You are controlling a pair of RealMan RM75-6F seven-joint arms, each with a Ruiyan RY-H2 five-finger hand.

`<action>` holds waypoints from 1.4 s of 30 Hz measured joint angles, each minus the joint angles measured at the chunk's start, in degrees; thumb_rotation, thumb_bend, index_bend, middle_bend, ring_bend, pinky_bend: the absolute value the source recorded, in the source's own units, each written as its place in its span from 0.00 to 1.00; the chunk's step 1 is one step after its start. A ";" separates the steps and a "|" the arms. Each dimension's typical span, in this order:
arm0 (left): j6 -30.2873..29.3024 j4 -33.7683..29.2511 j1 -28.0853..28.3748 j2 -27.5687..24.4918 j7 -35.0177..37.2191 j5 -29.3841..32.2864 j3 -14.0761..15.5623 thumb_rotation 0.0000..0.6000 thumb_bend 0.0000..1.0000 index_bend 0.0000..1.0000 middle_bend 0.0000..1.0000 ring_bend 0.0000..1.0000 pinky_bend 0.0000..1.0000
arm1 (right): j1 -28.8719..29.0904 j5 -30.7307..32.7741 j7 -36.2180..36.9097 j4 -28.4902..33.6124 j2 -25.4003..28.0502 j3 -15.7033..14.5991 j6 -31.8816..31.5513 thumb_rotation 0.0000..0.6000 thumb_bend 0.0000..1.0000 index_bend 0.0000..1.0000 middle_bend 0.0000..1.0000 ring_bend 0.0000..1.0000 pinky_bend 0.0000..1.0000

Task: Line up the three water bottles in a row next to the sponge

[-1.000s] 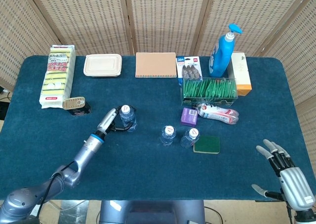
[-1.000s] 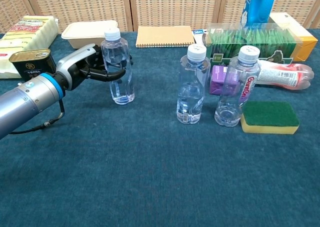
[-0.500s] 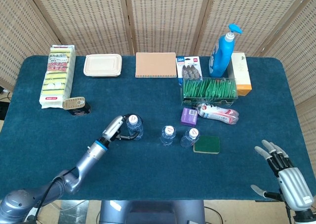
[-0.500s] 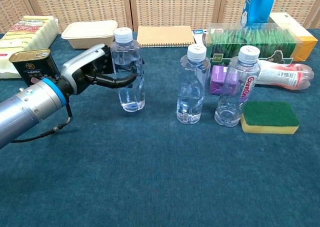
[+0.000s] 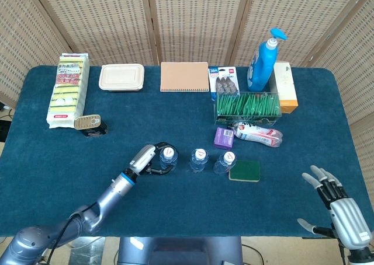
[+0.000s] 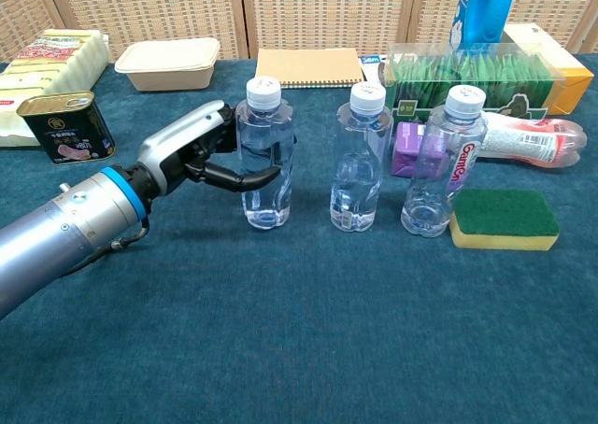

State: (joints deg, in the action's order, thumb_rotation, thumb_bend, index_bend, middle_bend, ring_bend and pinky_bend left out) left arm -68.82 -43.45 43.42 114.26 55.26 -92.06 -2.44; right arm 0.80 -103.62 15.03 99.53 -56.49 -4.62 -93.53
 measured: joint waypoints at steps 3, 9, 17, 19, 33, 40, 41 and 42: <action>-0.19 0.83 0.40 0.86 -0.47 -0.07 -0.21 1.00 0.38 0.51 0.45 0.30 0.43 | -0.05 0.01 0.17 -0.04 0.06 -0.01 -0.12 1.00 0.01 0.12 0.03 0.00 0.05; 0.26 2.61 1.54 2.45 -1.47 0.17 -0.94 1.00 0.38 0.51 0.45 0.30 0.43 | -0.04 -0.02 0.43 -0.08 0.17 -0.03 -0.21 1.00 0.01 0.12 0.03 0.00 0.05; 0.41 5.09 1.86 4.09 -2.21 0.57 -1.15 1.00 0.38 0.51 0.45 0.30 0.43 | -0.03 0.18 0.88 -0.23 0.29 0.06 -0.30 1.00 0.01 0.12 0.03 0.00 0.05; 0.37 5.84 1.78 4.40 -2.18 0.73 -1.18 1.00 0.38 0.51 0.45 0.30 0.43 | -0.01 0.15 0.95 -0.27 0.32 0.03 -0.27 1.00 0.01 0.12 0.03 0.00 0.05; 1.44 6.76 2.00 4.69 1.59 0.83 -0.49 1.00 0.35 0.39 0.27 0.17 0.39 | -0.12 -0.29 0.65 -0.10 0.37 -0.20 -0.37 1.00 0.01 0.12 0.03 0.00 0.05; 0.73 7.18 1.75 4.37 3.37 0.46 0.01 1.00 0.32 0.05 0.05 0.01 0.26 | -0.13 -0.33 0.68 -0.06 0.49 -0.26 -0.37 1.00 0.01 0.12 0.03 0.00 0.05; 0.63 7.30 1.72 4.40 3.34 0.46 0.01 1.00 0.31 0.04 0.03 0.00 0.25 | -0.12 -0.36 0.67 -0.06 0.51 -0.28 -0.35 1.00 0.01 0.12 0.03 0.00 0.05; 0.54 7.44 1.71 4.43 3.23 0.44 0.02 1.00 0.31 0.03 0.02 0.00 0.24 | -0.13 -0.39 0.64 -0.04 0.54 -0.31 -0.35 1.00 0.01 0.12 0.03 0.00 0.05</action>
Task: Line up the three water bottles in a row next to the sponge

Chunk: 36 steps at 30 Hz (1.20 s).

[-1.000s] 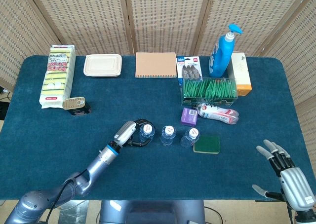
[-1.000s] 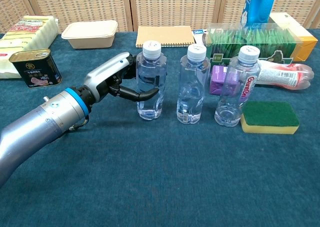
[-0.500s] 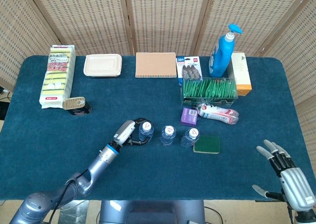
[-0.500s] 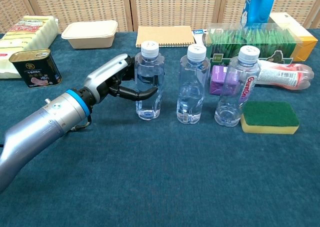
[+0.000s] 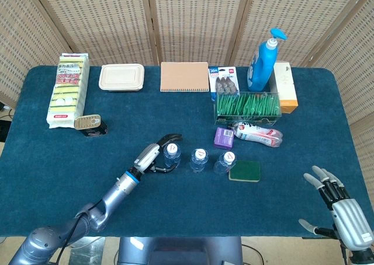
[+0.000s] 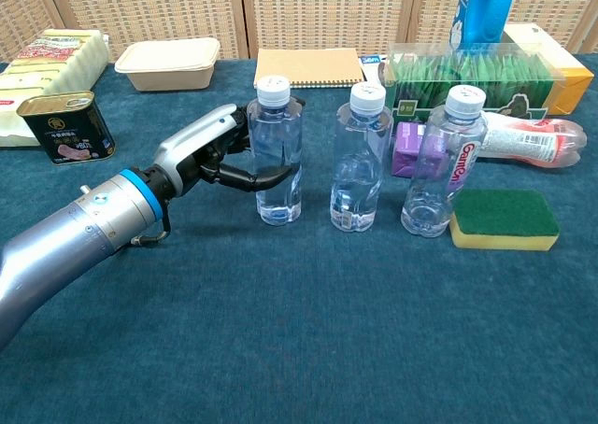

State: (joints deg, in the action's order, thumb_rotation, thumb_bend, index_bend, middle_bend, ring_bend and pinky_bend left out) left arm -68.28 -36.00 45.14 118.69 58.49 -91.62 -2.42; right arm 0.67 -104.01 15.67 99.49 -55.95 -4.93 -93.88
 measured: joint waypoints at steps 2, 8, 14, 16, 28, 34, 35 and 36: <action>-0.17 0.27 -0.01 0.07 -0.49 -0.02 0.00 1.00 0.29 0.01 0.01 0.00 0.21 | -0.03 -0.04 -0.03 0.04 0.05 -0.06 0.00 1.00 0.01 0.12 0.03 0.00 0.05; -0.81 0.05 -0.11 -0.25 -0.90 -0.21 0.16 1.00 0.25 0.00 0.00 0.00 0.19 | -0.10 -0.18 -0.09 0.11 0.13 -0.12 -0.12 1.00 0.01 0.12 0.03 0.00 0.05; -3.26 -1.42 -1.01 -1.92 -0.75 -0.55 0.36 1.00 0.21 0.00 0.00 0.00 0.15 | -0.10 -0.47 -0.19 0.15 0.16 -0.24 -0.11 1.00 0.01 0.12 0.03 0.00 0.05; -3.87 -2.80 -1.43 -3.22 -0.39 -0.84 0.69 1.00 0.21 0.00 0.00 0.00 0.14 | -0.09 -0.63 -0.33 0.22 0.17 -0.30 -0.08 1.00 0.01 0.12 0.03 0.00 0.05; -10.86 -20.73 -5.54 -18.48 -1.71 -2.47 2.16 1.00 0.20 0.00 0.00 0.00 0.09 | -0.55 -2.79 -1.31 0.76 0.33 -1.13 -0.92 1.00 0.01 0.12 0.03 0.00 0.05; -12.14 -33.47 -8.00 -33.00 -8.18 -2.83 3.63 1.00 0.20 0.00 0.00 0.00 0.05 | -1.08 -4.46 -2.23 0.98 0.42 -1.72 -1.92 1.00 0.01 0.12 0.03 0.00 0.05; -12.13 -35.71 -8.44 -35.59 -9.84 -2.76 3.93 1.00 0.20 0.00 0.00 0.00 0.04 | -1.15 -4.58 -2.43 1.00 0.41 -1.76 -2.02 1.00 0.01 0.12 0.03 0.00 0.05; -12.15 -38.04 -8.95 -38.21 -11.63 -2.63 4.24 1.00 0.20 0.00 0.00 0.00 0.04 | -1.22 -4.64 -2.69 1.01 0.40 -1.76 -2.14 1.00 0.01 0.12 0.03 0.00 0.05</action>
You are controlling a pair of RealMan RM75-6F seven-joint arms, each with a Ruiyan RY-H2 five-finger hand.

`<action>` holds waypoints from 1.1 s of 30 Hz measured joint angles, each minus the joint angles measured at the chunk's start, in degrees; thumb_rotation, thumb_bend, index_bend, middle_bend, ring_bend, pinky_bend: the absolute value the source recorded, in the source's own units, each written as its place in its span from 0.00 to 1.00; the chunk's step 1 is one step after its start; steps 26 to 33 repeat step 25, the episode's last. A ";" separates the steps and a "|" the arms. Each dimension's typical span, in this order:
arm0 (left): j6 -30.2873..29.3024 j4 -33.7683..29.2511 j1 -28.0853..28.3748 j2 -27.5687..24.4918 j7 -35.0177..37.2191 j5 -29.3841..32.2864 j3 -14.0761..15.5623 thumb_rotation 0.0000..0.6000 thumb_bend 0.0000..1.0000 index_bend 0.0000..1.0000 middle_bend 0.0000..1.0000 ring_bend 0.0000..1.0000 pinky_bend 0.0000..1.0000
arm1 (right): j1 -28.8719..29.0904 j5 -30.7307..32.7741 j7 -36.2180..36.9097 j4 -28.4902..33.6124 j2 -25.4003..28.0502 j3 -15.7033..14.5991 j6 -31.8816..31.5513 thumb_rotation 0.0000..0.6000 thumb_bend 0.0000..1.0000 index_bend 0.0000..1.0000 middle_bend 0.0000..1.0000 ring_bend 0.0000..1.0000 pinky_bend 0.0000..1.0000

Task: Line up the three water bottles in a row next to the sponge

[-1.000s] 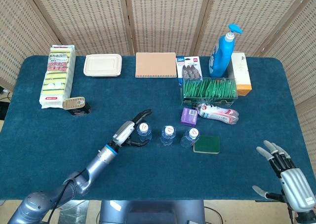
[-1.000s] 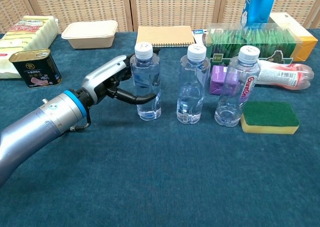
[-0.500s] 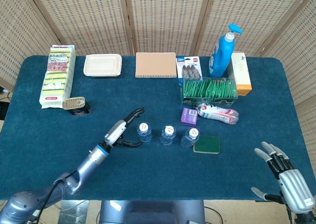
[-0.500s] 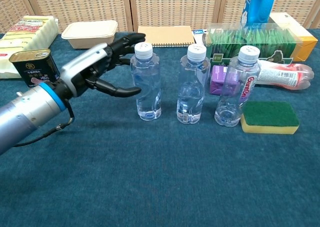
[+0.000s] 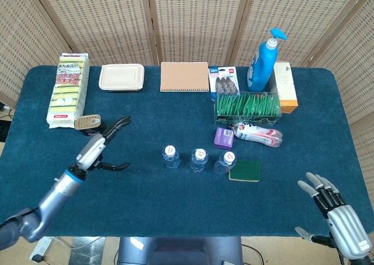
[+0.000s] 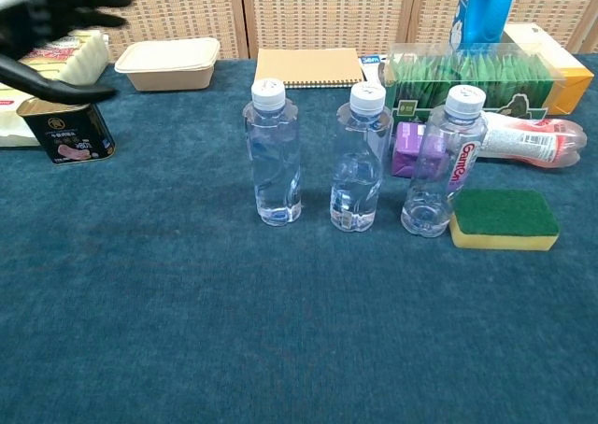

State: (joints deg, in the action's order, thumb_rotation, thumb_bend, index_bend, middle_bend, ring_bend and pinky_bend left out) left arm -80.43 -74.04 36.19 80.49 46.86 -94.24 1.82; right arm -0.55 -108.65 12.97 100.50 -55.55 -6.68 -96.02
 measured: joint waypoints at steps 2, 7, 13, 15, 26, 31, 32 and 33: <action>-0.28 -5.31 -1.59 -6.08 -4.75 0.44 0.84 1.00 0.20 0.00 0.00 0.00 0.04 | -0.23 0.16 -0.91 0.03 -0.12 0.17 -0.31 1.00 0.01 0.12 0.03 0.00 0.04; -2.73 -13.48 -8.34 -17.89 -15.39 2.26 3.52 1.00 0.20 0.00 0.00 0.00 0.04 | -1.00 2.26 -5.17 -0.09 -1.13 1.68 -1.31 1.00 0.00 0.12 0.03 0.00 0.00; -8.79 -14.28 -18.26 -21.77 -17.81 4.21 6.75 1.00 0.20 0.00 0.00 0.00 0.03 | -1.96 7.93 -12.59 -0.59 -3.42 4.96 -2.22 1.00 0.00 0.12 0.00 0.00 0.00; -10.50 -13.29 -21.23 -21.86 -17.69 4.78 7.60 1.00 0.20 0.00 0.00 0.00 0.01 | -2.33 9.96 -14.79 -0.46 -3.94 5.89 -2.38 1.00 0.00 0.11 0.00 0.00 0.00; -17.72 -7.41 -31.13 -20.61 -17.18 5.07 8.82 1.00 0.20 0.00 0.00 0.00 0.01 | -4.04 14.89 -21.20 2.42 -4.21 7.54 -2.16 1.00 0.02 0.10 0.00 0.00 0.00; -17.72 -7.41 -31.13 -20.61 -17.18 5.07 8.82 1.00 0.20 0.00 0.00 0.00 0.01 | -4.04 14.89 -21.20 2.42 -4.21 7.54 -2.16 1.00 0.02 0.10 0.00 0.00 0.00; -17.72 -7.41 -31.13 -20.61 -17.18 5.07 8.82 1.00 0.20 0.00 0.00 0.00 0.01 | -4.04 14.89 -21.20 2.42 -4.21 7.54 -2.16 1.00 0.02 0.10 0.00 0.00 0.00; -17.72 -7.41 -31.13 -20.61 -17.18 5.07 8.82 1.00 0.20 0.00 0.00 0.00 0.01 | -4.04 14.89 -21.20 2.42 -4.21 7.54 -2.16 1.00 0.02 0.10 0.00 0.00 0.00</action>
